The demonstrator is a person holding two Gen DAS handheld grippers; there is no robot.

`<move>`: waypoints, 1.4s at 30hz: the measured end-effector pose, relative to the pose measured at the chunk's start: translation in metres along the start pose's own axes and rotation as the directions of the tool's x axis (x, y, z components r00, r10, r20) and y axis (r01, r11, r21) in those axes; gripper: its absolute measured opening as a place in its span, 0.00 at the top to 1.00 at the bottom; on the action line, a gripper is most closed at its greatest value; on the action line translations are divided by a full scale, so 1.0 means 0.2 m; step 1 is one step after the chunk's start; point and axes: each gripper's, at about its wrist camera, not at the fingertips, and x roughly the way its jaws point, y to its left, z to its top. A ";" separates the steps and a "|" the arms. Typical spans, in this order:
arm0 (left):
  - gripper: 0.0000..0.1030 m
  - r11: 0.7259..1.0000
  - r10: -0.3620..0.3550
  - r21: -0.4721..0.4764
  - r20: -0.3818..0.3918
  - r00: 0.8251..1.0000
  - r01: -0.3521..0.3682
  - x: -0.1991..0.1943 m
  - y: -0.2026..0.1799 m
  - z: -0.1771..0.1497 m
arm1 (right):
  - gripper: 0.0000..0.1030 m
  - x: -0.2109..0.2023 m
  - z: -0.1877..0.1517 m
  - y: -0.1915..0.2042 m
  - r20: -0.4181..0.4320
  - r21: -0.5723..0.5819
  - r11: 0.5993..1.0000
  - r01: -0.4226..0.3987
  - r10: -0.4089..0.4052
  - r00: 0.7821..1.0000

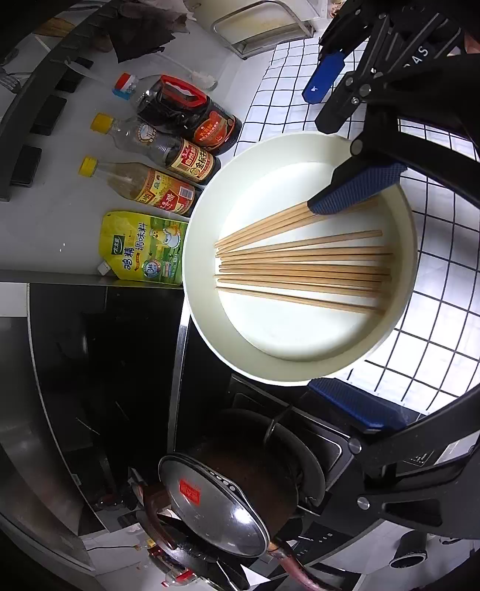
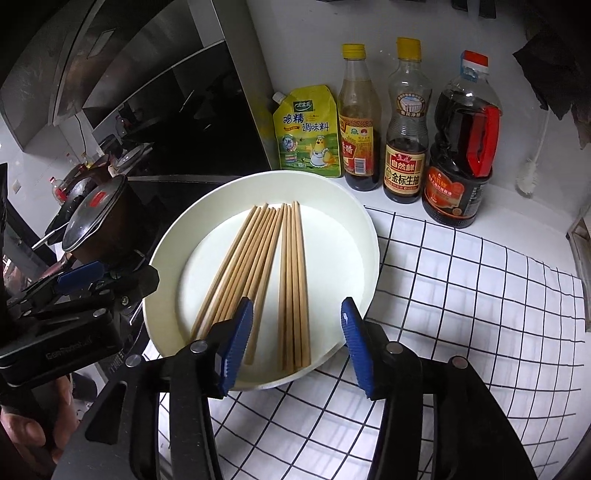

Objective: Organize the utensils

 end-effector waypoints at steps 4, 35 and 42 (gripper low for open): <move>0.14 1.000 0.004 -0.003 0.006 1.000 -0.004 -0.03 -0.01 -0.01 | 0.53 -0.02 -0.01 0.00 0.008 -0.003 1.000 -0.003 0.003 1.000; 0.07 0.999 0.039 0.013 0.013 0.999 -0.039 -0.08 -0.04 -0.01 | 0.49 -0.06 -0.01 -0.03 0.019 0.009 1.000 0.006 -0.006 1.000; 0.07 0.999 0.038 0.009 0.005 0.999 -0.038 -0.07 -0.04 -0.01 | 0.49 -0.06 0.00 -0.04 0.017 0.011 1.000 0.010 -0.010 1.000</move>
